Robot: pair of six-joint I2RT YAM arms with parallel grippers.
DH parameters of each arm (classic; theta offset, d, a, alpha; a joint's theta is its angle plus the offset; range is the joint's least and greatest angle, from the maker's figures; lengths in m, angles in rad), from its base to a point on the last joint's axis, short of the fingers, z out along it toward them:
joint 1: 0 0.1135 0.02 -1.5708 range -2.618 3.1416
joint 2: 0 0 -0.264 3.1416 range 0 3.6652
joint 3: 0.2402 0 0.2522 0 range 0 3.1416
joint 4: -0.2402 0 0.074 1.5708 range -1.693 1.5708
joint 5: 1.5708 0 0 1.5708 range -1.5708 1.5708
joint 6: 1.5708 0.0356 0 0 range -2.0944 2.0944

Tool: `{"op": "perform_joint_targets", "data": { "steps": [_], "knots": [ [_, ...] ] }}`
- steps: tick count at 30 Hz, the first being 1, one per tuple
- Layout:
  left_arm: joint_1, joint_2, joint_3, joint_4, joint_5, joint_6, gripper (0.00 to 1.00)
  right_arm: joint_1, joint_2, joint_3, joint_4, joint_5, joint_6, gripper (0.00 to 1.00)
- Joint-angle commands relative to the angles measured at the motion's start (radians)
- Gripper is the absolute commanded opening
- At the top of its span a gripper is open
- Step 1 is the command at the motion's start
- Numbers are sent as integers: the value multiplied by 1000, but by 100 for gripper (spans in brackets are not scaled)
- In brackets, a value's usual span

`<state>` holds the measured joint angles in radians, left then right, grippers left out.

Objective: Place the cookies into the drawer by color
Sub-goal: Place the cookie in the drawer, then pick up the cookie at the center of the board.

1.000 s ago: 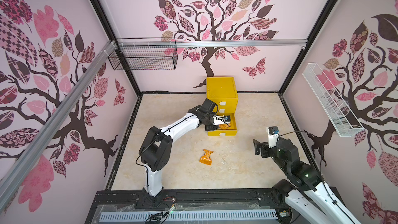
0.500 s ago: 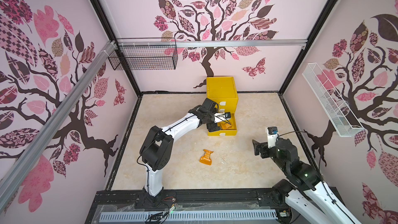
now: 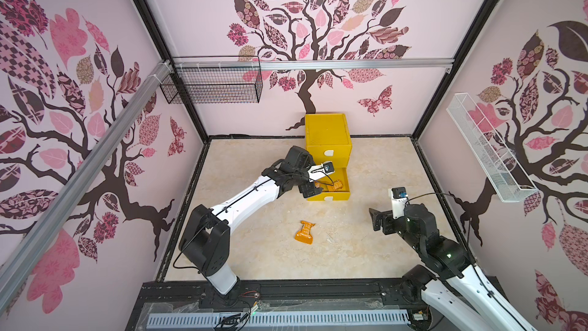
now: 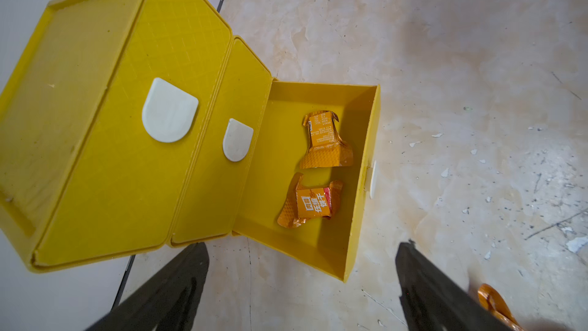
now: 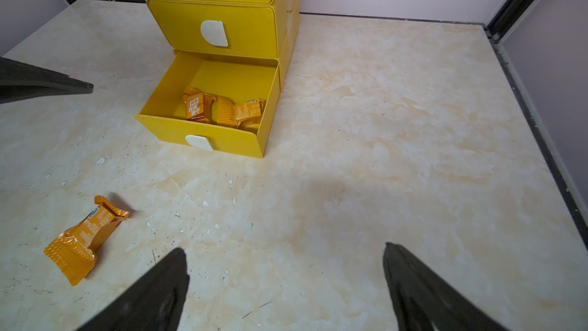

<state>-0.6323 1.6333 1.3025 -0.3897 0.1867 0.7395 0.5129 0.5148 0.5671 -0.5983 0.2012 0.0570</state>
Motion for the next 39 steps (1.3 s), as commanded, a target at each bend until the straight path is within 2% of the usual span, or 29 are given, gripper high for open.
{"op": "perform_joint_targets", "data": {
  "steps": [1,6,11,18,20,23,25,32,39],
  "knots": [
    [11,-60,-23,7,-5,-45,97,3,22,43,-22,-71,10,99],
    [46,-147,-68,-57,1,-82,97,5,76,84,-59,-105,42,99],
    [97,-265,-136,-127,21,-130,97,42,156,131,-99,-130,179,99],
    [149,-428,-246,-223,-3,-196,97,339,370,202,-75,49,285,99],
    [169,-470,-292,-219,-1,-221,97,399,462,232,-60,83,316,99],
    [226,-510,-342,-203,63,-257,97,464,579,282,-51,90,367,99],
    [247,-537,-387,-159,51,-258,97,507,657,316,-41,101,395,99],
    [352,-567,-452,-91,143,-322,97,576,863,422,-22,75,479,99],
    [425,-586,-468,-80,204,-357,97,590,983,474,38,43,504,91]
  ]
}}
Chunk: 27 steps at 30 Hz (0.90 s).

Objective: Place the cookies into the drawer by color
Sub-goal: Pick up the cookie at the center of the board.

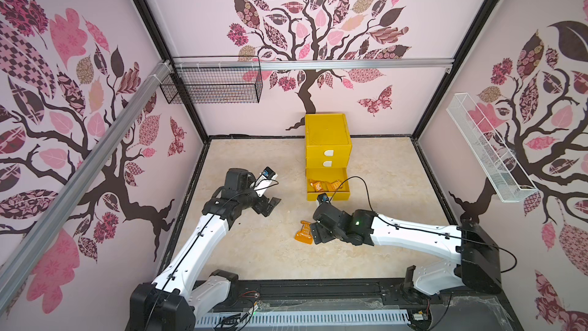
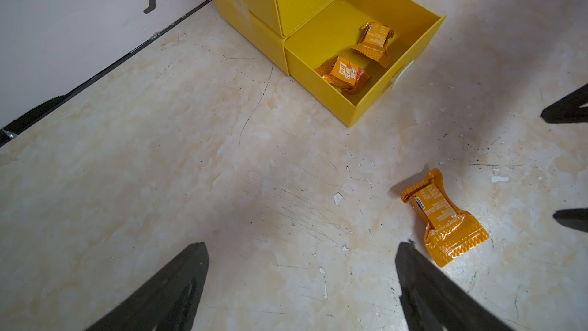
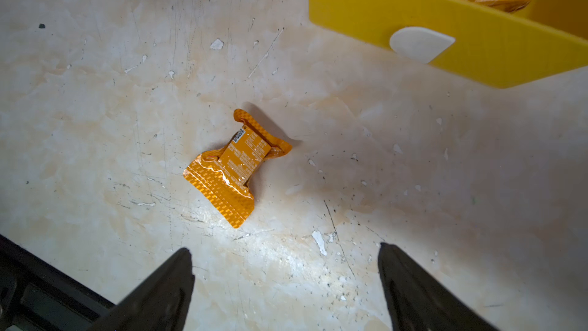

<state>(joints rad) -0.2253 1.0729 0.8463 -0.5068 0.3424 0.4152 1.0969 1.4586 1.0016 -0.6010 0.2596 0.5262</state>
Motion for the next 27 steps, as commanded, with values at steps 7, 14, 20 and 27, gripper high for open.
{"op": "perform_joint_targets", "data": {
  "steps": [7,14,20,27],
  "knots": [
    [39,-31,-5,37,62,-52,97,27,203,121,70,-43,47,88],
    [59,-40,-13,39,81,-60,97,27,320,173,69,-72,67,84],
    [61,-39,-8,33,78,-62,97,27,381,194,80,-76,89,79],
    [61,-42,-14,27,88,-66,97,-5,424,197,109,-61,130,67]
  ]
}}
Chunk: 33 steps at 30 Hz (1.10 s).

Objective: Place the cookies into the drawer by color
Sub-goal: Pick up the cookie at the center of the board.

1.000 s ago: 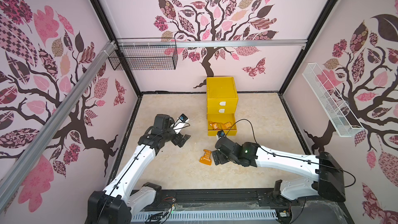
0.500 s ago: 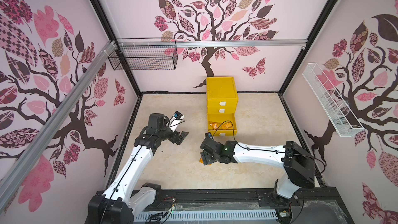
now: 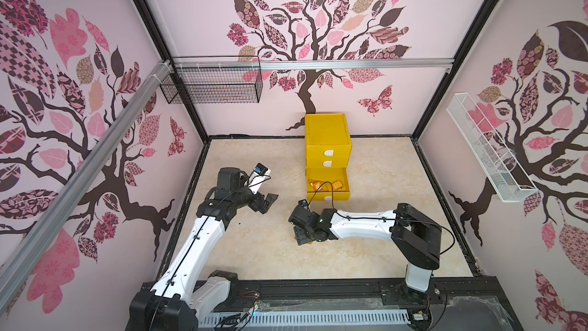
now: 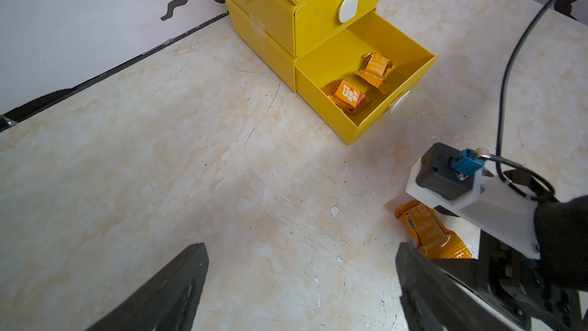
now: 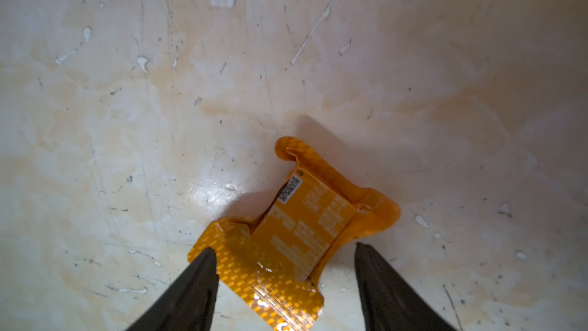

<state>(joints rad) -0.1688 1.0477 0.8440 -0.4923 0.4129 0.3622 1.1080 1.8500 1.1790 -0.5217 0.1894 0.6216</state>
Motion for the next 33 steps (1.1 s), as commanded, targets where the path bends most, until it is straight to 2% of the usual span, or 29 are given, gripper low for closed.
{"op": "perform_joint_targets", "data": {
  "steps": [1,7,11,14,18,27,33],
  "knots": [
    [5,-19,-17,21,28,-16,97,-21,43,26,32,8,34,66],
    [6,-10,-10,21,29,-23,97,-42,83,81,32,25,20,64],
    [5,-9,-17,19,38,-19,97,-50,131,129,-9,31,-1,68],
    [6,-9,-25,32,35,-22,97,-52,144,125,11,55,-6,67],
    [5,-8,-26,29,44,-21,97,-56,173,152,-21,72,-41,61],
    [5,0,-28,36,34,-23,97,-55,98,107,-33,112,-77,33],
    [6,2,-24,32,40,-25,97,-61,20,84,-38,131,-87,32]
  ]
}}
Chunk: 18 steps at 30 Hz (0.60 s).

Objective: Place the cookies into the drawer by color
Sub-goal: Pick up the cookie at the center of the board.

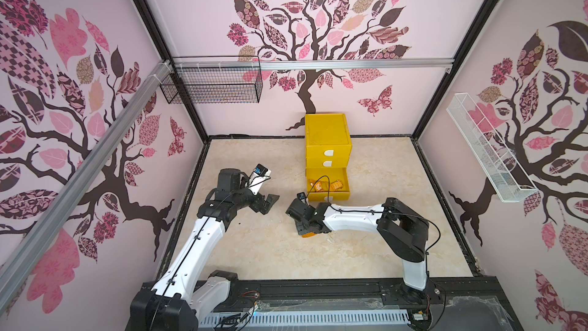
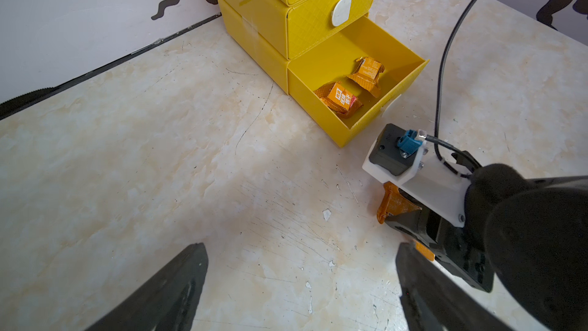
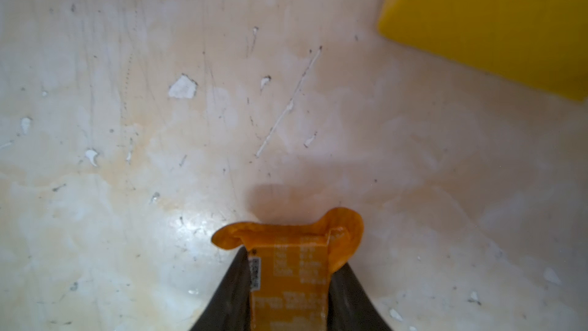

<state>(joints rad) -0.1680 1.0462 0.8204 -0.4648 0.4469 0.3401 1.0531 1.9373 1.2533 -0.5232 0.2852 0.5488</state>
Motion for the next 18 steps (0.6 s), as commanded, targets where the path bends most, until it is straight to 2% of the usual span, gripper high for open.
{"op": "perform_joint_targets", "data": {
  "steps": [1,11,15,18],
  "knots": [
    [5,3,-1,7,3,-3,97,-10,-83,7,-40,40,-11,32],
    [4,-2,-12,23,22,-7,97,-97,-257,-22,-16,84,-60,33],
    [5,9,4,3,10,-4,97,-165,-268,26,-41,102,-103,34],
    [5,2,-10,22,26,-13,97,-226,-281,16,23,108,-132,34]
  ]
}}
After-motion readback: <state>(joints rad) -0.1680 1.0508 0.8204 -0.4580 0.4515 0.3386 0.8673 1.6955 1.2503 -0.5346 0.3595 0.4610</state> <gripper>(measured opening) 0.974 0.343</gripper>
